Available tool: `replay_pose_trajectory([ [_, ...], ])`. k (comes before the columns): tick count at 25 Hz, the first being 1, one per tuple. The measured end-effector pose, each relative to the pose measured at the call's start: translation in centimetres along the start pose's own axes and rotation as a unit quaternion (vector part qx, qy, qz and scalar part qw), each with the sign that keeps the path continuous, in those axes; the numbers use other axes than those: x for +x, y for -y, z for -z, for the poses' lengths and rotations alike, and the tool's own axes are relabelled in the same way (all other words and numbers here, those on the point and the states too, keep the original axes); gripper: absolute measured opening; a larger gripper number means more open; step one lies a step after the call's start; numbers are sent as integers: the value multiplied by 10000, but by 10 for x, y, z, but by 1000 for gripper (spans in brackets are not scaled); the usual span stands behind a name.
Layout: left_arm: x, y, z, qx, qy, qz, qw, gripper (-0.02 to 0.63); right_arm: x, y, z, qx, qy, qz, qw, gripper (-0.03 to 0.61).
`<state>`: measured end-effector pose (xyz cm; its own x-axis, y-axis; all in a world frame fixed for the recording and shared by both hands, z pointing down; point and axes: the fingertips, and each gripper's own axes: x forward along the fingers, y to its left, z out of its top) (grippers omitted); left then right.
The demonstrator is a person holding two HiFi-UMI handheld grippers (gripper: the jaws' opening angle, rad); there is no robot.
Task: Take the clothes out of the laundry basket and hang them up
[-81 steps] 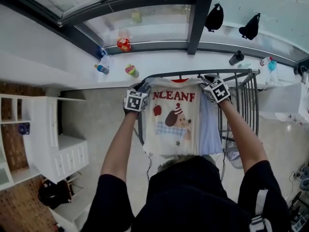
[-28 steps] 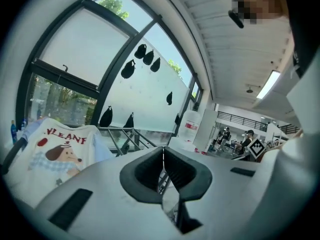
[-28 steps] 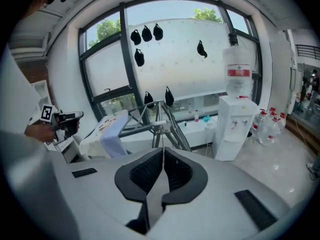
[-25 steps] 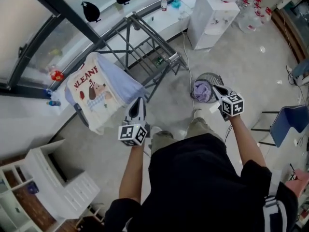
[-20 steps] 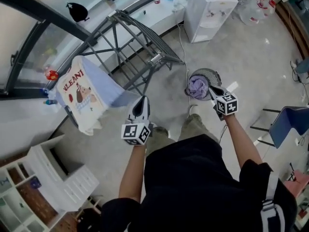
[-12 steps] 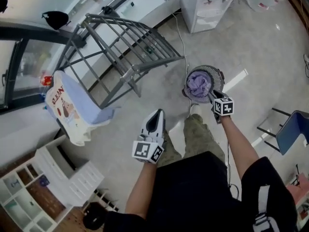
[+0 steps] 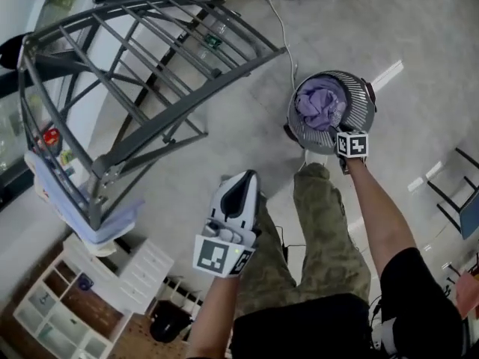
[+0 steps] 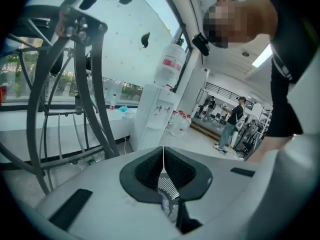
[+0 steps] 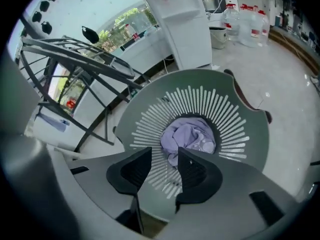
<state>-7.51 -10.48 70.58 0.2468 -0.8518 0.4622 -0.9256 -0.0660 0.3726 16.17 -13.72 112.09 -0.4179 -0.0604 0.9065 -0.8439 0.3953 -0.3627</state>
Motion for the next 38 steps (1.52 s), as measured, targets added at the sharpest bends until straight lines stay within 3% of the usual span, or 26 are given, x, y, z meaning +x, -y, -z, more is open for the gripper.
replay_pose_trajectory([
  [10, 46, -19, 101, -22, -362, 240, 9991, 9, 149, 61, 24, -29, -346, 125, 9993, 179],
  [14, 66, -28, 125, -99, -376, 335, 9987, 9, 187, 70, 45, 354, -456, 173, 9982, 189],
  [20, 69, -32, 146, -86, -478, 474, 9977, 9, 219, 90, 59, 142, -764, 551, 9955, 189],
  [22, 68, -34, 149, -109, -498, 456, 9977, 9, 226, 86, 61, 48, -853, 374, 9956, 183],
  [23, 68, -34, 151, -134, -523, 446, 9975, 9, 226, 83, 60, -62, -847, 278, 9960, 138],
  [24, 68, -31, 152, -143, -566, 453, 9973, 9, 222, 79, 59, -189, -807, 233, 9963, 8],
  [29, 86, 5, 113, 372, -601, 895, 9935, 9, 173, 52, 29, -746, -265, 39, 9969, 2],
  [38, 51, 49, 18, -60, -307, 793, 9964, 9, -18, -17, -35, -1184, 722, -532, 9889, 2],
])
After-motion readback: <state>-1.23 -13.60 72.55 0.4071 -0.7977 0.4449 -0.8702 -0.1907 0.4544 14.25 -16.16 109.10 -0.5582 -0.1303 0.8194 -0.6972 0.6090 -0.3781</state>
